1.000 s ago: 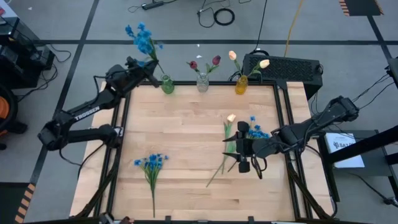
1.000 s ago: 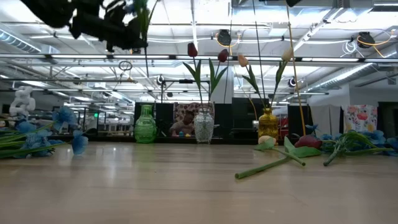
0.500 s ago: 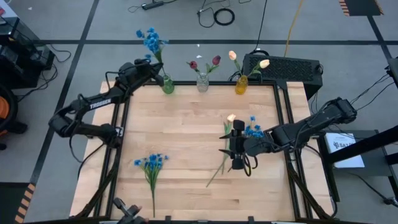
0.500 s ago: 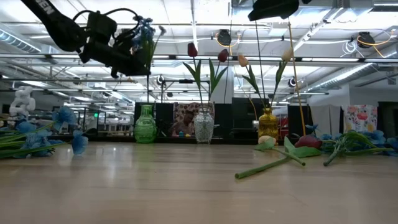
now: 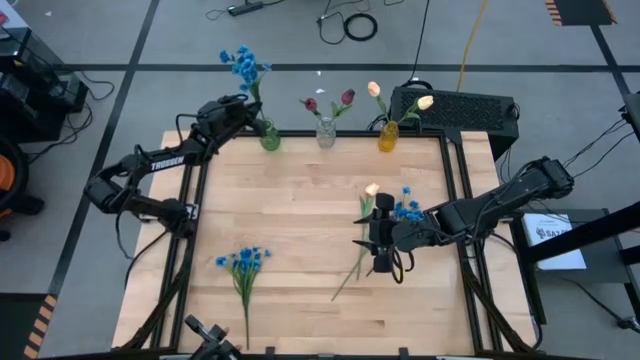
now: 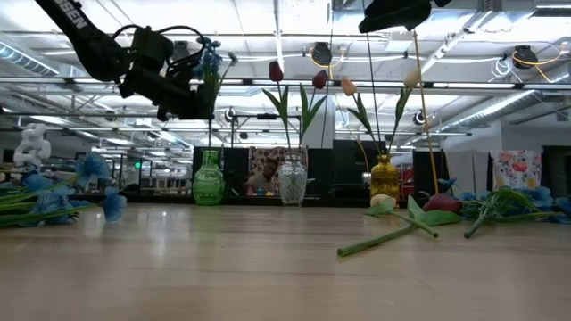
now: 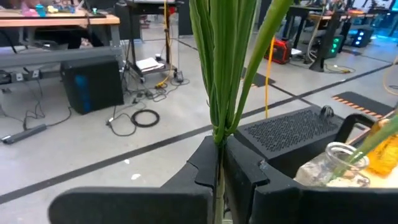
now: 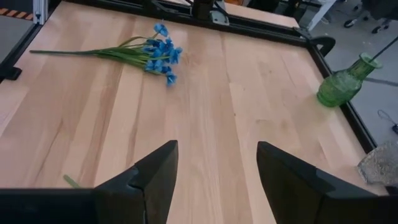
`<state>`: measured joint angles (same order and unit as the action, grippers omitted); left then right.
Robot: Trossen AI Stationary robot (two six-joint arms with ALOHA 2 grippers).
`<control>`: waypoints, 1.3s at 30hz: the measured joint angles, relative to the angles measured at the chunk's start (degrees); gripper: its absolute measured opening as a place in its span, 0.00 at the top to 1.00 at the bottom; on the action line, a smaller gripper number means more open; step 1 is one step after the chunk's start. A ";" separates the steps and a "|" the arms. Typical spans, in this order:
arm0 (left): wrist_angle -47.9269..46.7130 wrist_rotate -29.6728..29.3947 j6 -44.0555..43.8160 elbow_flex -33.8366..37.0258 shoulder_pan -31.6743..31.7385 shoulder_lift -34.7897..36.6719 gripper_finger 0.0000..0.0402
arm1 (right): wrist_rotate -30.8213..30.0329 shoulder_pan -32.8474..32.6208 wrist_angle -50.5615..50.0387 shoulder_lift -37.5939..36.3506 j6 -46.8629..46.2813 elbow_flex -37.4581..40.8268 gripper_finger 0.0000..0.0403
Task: Sort flowers into vase by color
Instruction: Put the center blue flowers into the green flower vase
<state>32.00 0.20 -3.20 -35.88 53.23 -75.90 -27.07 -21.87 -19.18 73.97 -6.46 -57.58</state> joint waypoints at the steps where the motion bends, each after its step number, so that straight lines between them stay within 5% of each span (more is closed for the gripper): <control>1: 0.11 -0.10 0.04 0.00 -0.03 -0.28 0.96 | 0.00 0.00 -0.35 0.00 -0.37 0.00 0.48; 20: -2.68 -0.70 -0.87 0.00 -0.15 -2.14 0.95 | 0.11 -0.04 -2.53 -0.02 -2.73 0.02 0.48; 39: -5.57 -0.69 -2.51 0.00 -0.62 -1.79 0.67 | 0.11 -0.04 -2.53 -0.02 -2.96 0.02 0.48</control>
<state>26.44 -0.49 -5.72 -35.88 52.62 -77.69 -26.96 -21.91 -21.71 73.95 -9.42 -57.56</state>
